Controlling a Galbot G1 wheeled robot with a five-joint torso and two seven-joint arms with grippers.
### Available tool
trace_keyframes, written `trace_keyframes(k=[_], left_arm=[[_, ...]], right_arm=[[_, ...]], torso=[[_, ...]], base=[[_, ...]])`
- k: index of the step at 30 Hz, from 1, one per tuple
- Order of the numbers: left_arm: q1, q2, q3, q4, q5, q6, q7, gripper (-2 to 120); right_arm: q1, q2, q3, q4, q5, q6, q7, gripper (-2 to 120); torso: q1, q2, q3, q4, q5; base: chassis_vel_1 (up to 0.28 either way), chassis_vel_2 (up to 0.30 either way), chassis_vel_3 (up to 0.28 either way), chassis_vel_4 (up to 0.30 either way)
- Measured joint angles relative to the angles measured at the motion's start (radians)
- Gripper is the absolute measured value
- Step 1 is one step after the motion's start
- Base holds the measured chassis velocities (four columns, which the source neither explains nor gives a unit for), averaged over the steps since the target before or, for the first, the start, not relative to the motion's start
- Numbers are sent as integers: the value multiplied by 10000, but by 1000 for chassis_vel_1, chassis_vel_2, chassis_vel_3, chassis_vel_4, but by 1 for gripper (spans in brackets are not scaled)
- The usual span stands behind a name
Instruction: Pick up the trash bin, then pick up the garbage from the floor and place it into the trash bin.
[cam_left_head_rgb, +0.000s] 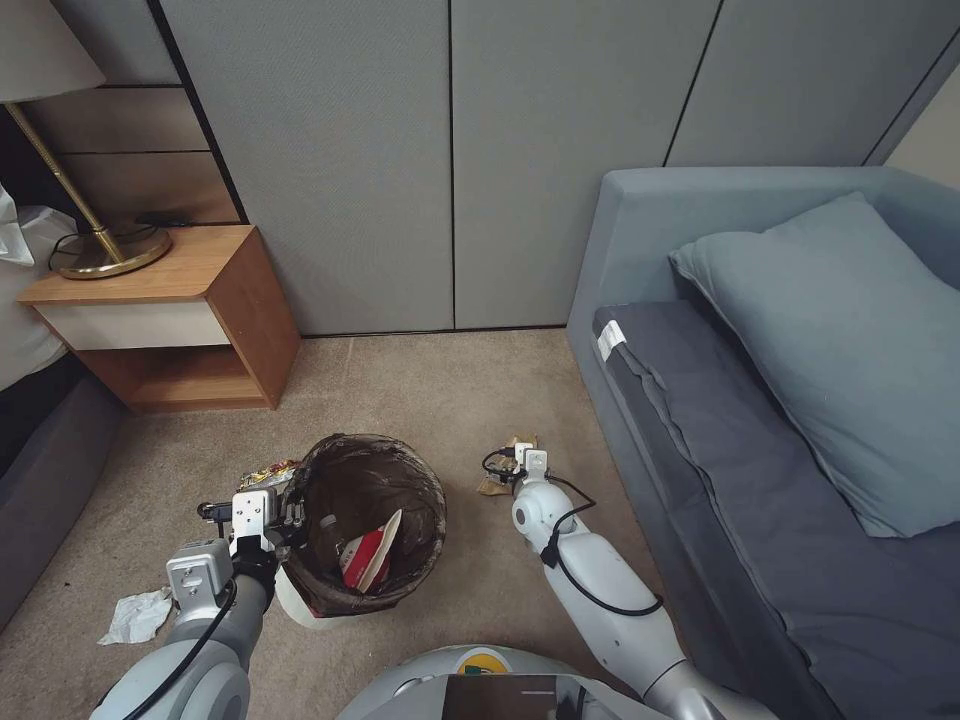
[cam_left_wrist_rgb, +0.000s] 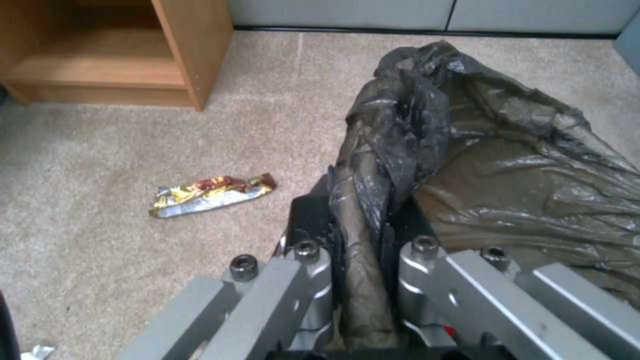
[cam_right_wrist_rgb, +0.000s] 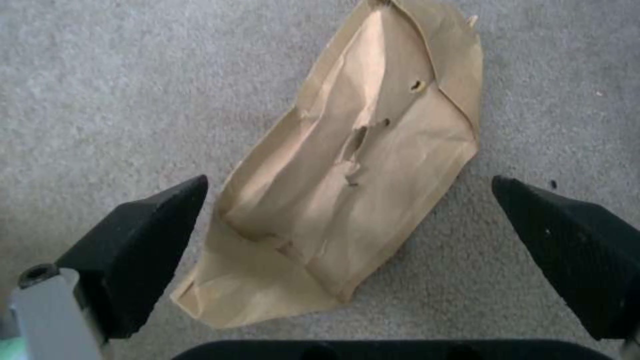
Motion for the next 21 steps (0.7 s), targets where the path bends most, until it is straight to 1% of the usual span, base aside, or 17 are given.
trace_keyframes(k=[6,10,11,12,13,15,16,18,19,20,21], left_arm=[[-13,-6,-4,0,9,-11,0,7],[-21,-7,-5,0,17,-16,2,7],[-24,-8,-5,0,21,-19,2,7],[-24,-8,-5,0,21,-19,2,7],[-27,-8,-3,0,23,-21,3,7],[-35,-8,4,0,29,-26,3,7],[-35,-8,4,0,29,-26,3,7],[-55,-8,12,0,33,-32,5,7],[-63,-7,14,0,34,-34,5,7],[-63,-7,14,0,34,-34,5,7],[-72,-2,17,0,34,-35,6,7]], right_arm=[[83,117,2,-281,-91,69,-49,99],[99,174,8,-360,-98,88,-78,93],[107,189,14,-395,-102,95,-92,87],[107,189,14,-395,-102,95,-92,87],[112,197,17,-419,-108,101,-99,83],[119,213,42,-482,-131,129,-124,72],[119,213,42,-482,-131,129,-124,72],[120,216,82,-522,-143,146,-168,61],[119,212,103,-538,-149,155,-186,57],[119,212,103,-538,-149,155,-186,57],[120,208,126,-552,-154,163,-202,51]], torso=[[0,0,0,0,1],[0,0,0,0,1],[0,0,0,0,1],[0,0,0,0,1],[0,0,0,0,1],[0,0,0,1,2],[0,0,0,1,2],[0,0,0,1,2],[0,0,0,1,2],[0,0,0,1,2],[0,0,0,1,2]], base=[[0,0,0,0],[0,0,0,0],[0,0,0,0],[0,0,0,0],[0,0,0,0],[0,0,0,0],[0,0,0,0],[0,0,0,0],[0,0,0,0],[0,0,0,0],[0,0,0,0]])
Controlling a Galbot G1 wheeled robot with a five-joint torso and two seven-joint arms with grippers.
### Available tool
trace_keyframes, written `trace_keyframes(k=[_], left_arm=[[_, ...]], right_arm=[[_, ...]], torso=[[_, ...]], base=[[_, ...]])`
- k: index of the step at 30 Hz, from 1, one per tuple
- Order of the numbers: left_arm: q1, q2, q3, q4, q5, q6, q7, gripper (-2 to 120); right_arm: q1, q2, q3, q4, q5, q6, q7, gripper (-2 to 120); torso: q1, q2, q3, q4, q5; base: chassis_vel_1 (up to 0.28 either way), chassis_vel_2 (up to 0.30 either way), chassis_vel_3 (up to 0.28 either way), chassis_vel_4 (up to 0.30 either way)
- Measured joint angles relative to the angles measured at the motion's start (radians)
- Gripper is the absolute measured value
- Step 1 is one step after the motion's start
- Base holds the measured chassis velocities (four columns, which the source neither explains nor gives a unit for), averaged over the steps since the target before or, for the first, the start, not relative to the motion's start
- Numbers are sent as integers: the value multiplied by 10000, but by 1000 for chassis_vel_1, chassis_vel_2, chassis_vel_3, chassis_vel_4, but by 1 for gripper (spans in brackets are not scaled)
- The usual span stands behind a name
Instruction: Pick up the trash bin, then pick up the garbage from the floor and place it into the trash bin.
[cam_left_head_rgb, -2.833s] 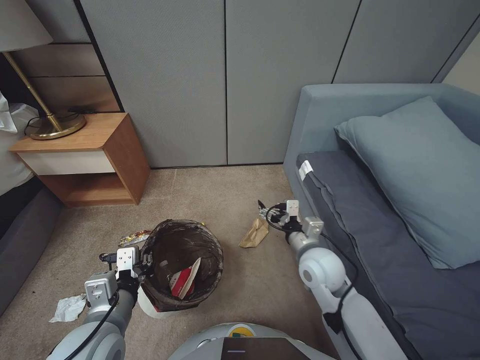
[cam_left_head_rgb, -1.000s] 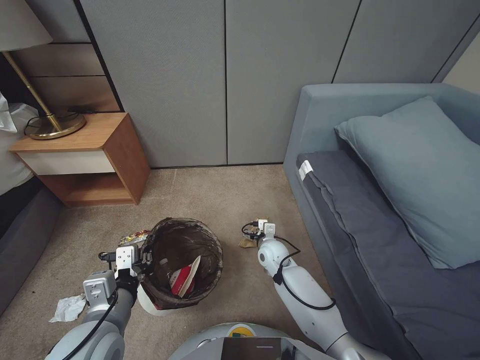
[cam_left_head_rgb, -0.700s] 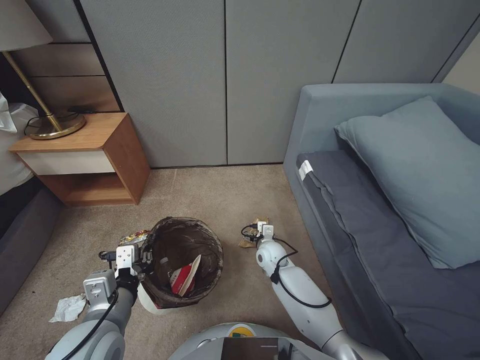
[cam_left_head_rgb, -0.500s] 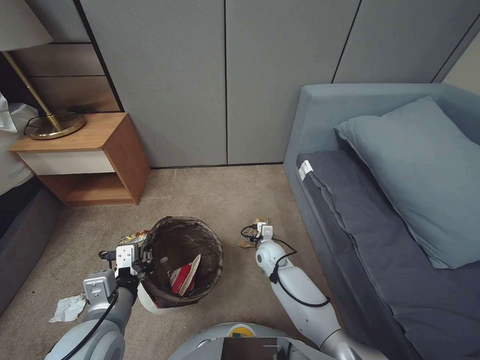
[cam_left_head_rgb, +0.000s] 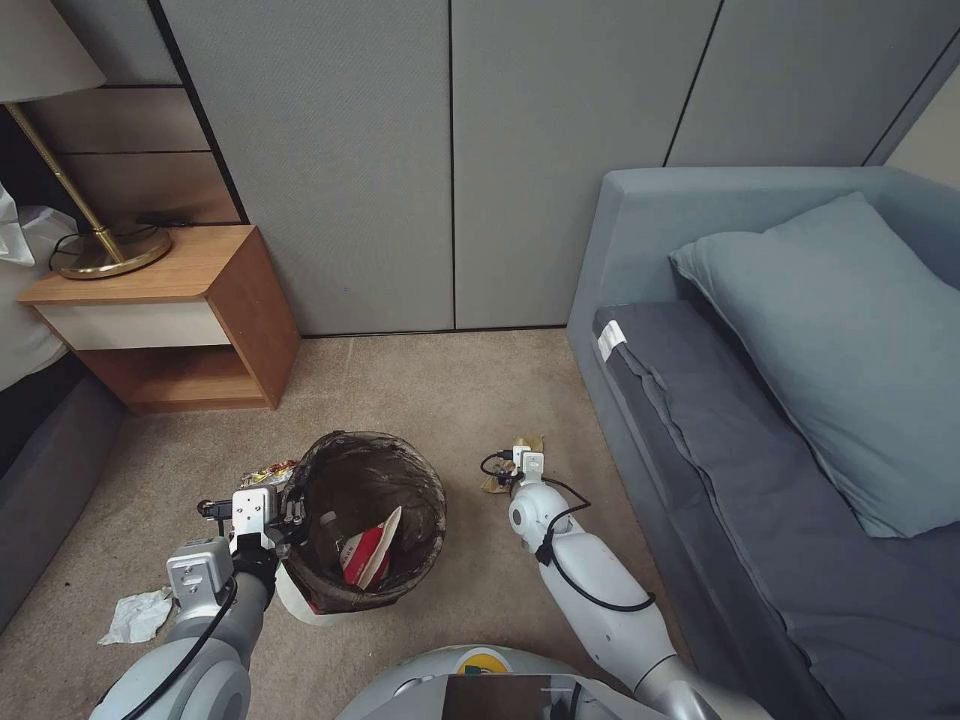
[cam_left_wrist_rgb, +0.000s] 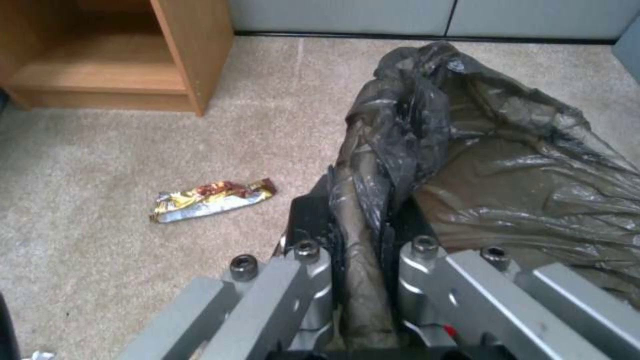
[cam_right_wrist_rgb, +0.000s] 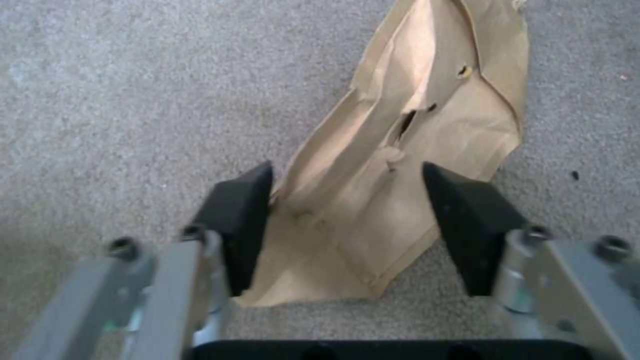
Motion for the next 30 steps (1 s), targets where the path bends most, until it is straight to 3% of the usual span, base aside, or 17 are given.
trace_keyframes(k=[13,30], left_arm=[[-46,42,1,0,0,-21,8,7],[-49,98,33,0,-12,-77,12,7]], right_arm=[[-11,-1,116,-66,-52,120,-94,3],[-291,-128,385,306,-111,147,-151,0]], torso=[[0,0,0,-1,-1],[0,0,0,0,0]], base=[[0,0,0,0],[0,0,0,0]])
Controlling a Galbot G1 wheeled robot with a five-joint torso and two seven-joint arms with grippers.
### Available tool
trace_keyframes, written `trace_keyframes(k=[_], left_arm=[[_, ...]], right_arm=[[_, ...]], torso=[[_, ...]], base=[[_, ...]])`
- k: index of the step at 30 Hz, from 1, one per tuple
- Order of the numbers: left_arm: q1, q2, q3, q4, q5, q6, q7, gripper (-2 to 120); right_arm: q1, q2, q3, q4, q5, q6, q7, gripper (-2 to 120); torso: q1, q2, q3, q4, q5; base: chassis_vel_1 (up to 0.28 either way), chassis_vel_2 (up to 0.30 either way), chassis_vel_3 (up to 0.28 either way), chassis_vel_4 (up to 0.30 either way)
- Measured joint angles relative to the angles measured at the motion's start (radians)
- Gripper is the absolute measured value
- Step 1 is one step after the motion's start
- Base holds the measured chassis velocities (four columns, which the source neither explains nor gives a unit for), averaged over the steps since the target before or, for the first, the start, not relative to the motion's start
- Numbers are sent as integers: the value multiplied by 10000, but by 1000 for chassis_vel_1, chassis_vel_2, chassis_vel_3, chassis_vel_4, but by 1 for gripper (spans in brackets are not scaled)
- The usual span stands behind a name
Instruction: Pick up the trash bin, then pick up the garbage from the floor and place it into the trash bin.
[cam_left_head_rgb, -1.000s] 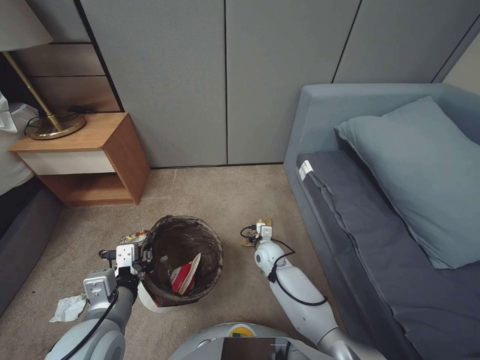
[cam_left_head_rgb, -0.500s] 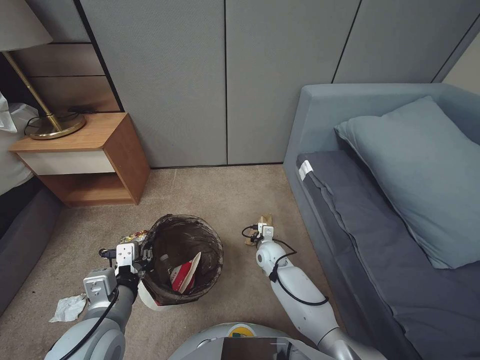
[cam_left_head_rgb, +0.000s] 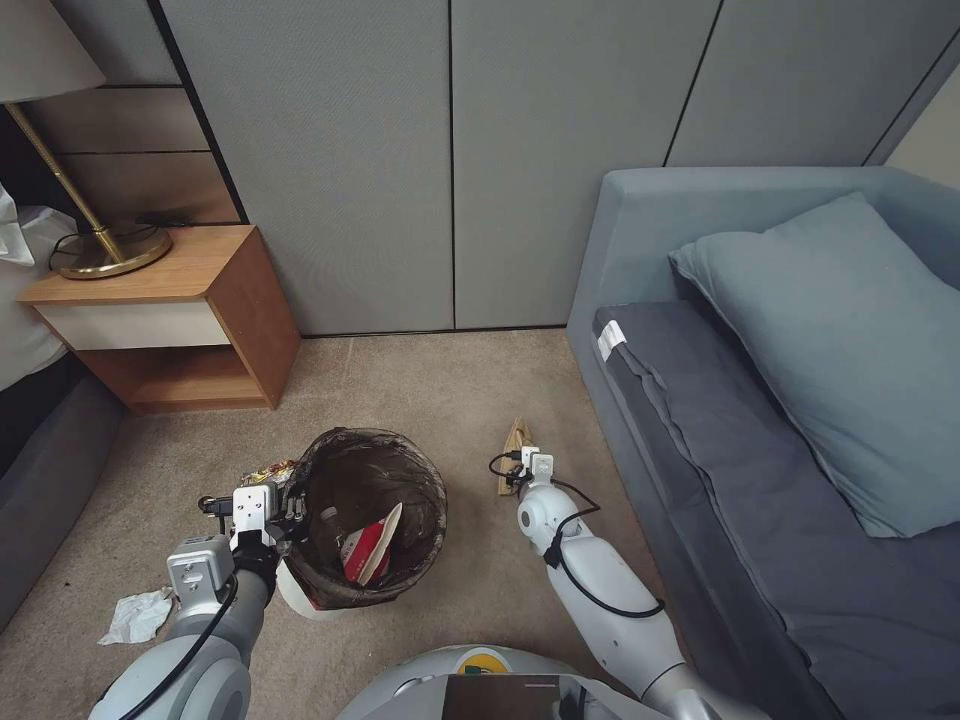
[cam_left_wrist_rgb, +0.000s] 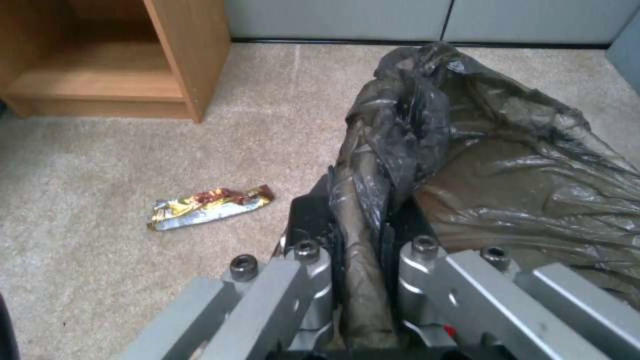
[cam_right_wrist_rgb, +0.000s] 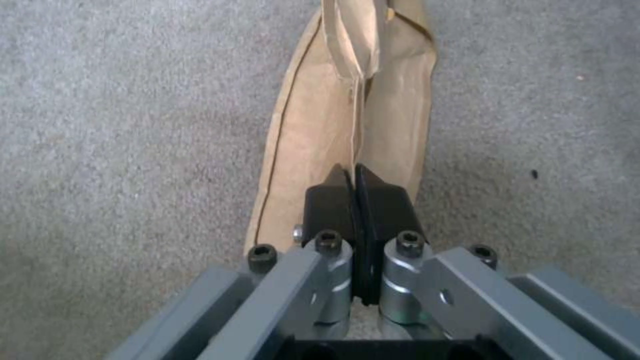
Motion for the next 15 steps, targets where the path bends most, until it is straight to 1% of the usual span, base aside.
trace_keyframes(k=[3,5,7,9,10,13,14,15], left_arm=[[-1,2,12,-1,0,-3,2,7],[1,10,20,0,-2,-5,4,7],[2,13,22,-1,-4,-5,5,7],[-4,31,32,0,-17,-5,8,7],[-4,31,32,0,-17,-5,8,7],[-20,68,46,0,-39,-5,11,7],[-20,68,46,0,-39,-5,11,7],[-23,86,47,-1,-48,-5,11,7]], right_arm=[[-89,-71,83,221,-35,28,5,0],[-285,-260,212,837,-107,73,-14,0],[-362,-334,249,1080,-115,74,-26,0],[-623,-592,387,1966,-138,63,-68,0],[-623,-592,387,1966,-138,63,-68,0],[-912,-893,604,3260,-155,-8,-172,0],[-912,-893,604,3260,-155,-8,-172,0],[-1003,-1001,686,3791,-131,-52,-198,0]], torso=[[0,0,0,0,0],[0,0,0,0,0],[0,0,0,0,0],[0,0,0,-1,0],[0,0,0,-1,0],[0,0,0,-1,0],[0,0,0,-1,0],[0,0,0,-1,0]], base=[[0,0,0,0],[0,0,0,0],[0,0,0,0],[0,0,0,0],[0,0,0,0],[0,0,0,0],[0,0,0,0],[0,0,0,0]])
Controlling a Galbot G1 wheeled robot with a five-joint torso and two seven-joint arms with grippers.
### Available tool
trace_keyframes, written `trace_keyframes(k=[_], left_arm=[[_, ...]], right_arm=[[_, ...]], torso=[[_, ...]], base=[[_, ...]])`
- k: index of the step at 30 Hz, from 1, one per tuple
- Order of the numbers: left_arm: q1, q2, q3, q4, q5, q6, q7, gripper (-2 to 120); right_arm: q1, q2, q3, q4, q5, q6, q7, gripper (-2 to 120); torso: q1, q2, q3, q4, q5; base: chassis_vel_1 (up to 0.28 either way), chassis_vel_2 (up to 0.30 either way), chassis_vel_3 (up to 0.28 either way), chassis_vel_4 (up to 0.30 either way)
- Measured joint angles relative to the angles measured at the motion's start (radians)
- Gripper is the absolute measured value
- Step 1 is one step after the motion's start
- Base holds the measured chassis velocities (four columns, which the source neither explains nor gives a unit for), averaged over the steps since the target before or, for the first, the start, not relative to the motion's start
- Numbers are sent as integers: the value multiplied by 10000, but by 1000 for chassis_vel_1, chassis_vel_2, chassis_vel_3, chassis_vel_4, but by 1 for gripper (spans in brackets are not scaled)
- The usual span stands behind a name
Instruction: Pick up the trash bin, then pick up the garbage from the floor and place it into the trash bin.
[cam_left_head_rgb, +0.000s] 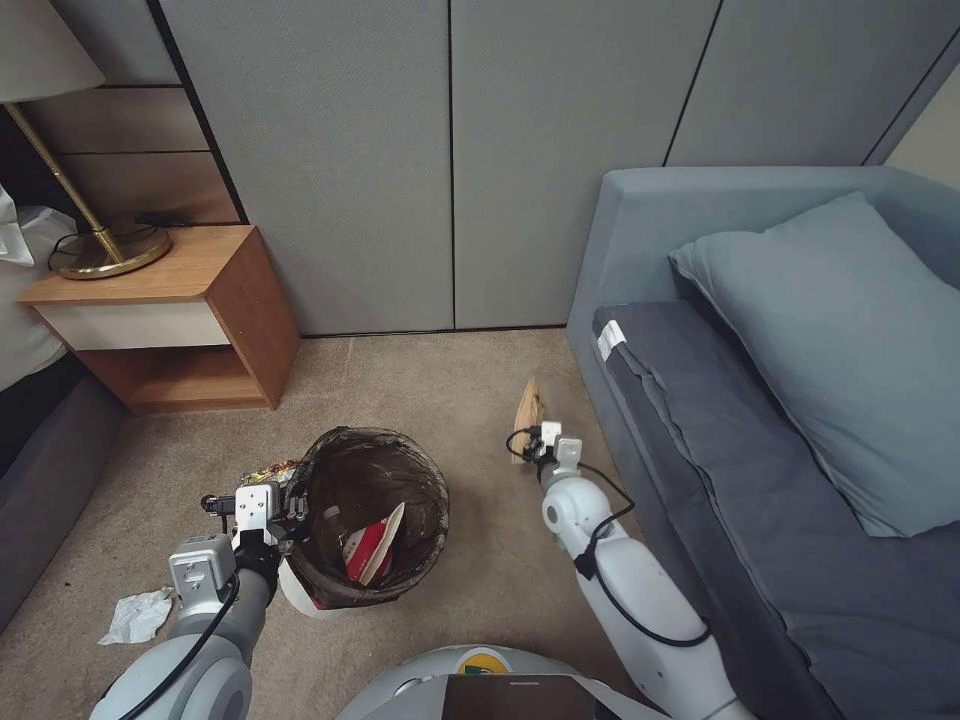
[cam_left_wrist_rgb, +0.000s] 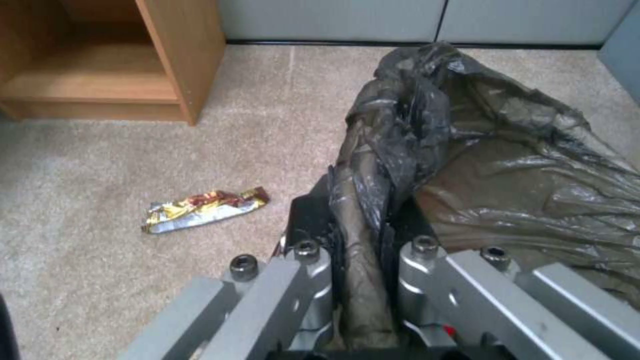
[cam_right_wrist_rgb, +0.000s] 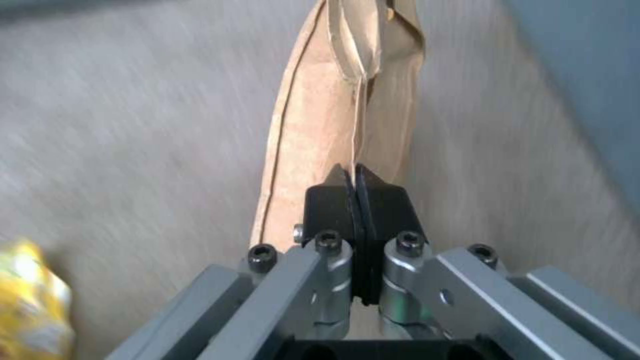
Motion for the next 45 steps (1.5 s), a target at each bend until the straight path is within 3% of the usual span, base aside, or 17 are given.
trace_keyframes(k=[7,10,17,20,25,33,45], left_arm=[[0,51,7,0,-24,24,1,7],[-12,84,14,0,-29,39,1,7],[-73,119,16,0,-30,41,2,7],[-104,161,15,1,-48,57,4,7],[-122,141,35,0,-46,78,6,7],[-145,86,73,0,-13,92,9,7],[-93,81,171,0,11,103,8,7]], right_arm=[[-427,-542,397,2422,698,-517,1,0],[-597,-1139,617,4152,1563,-890,1,0],[-834,-1927,924,5955,2504,-1224,-302,0],[-993,-2614,1138,7005,3200,-1453,-841,0],[-993,-3011,1120,7450,3407,-1506,-1365,0],[-265,-3748,-232,8218,4075,-1623,-1653,0],[-2,-4247,-1250,8548,4092,-1909,-2414,0]], torso=[[0,0,0,2,1],[0,1,0,1,1],[0,1,0,1,1],[0,1,0,0,2],[0,1,0,0,1],[-1,0,0,2,1],[-1,1,0,0,0]], base=[[0,0,0,0],[0,0,0,0],[0,0,0,0],[0,0,0,0],[0,0,0,0],[0,0,0,0],[0,0,0,0]])
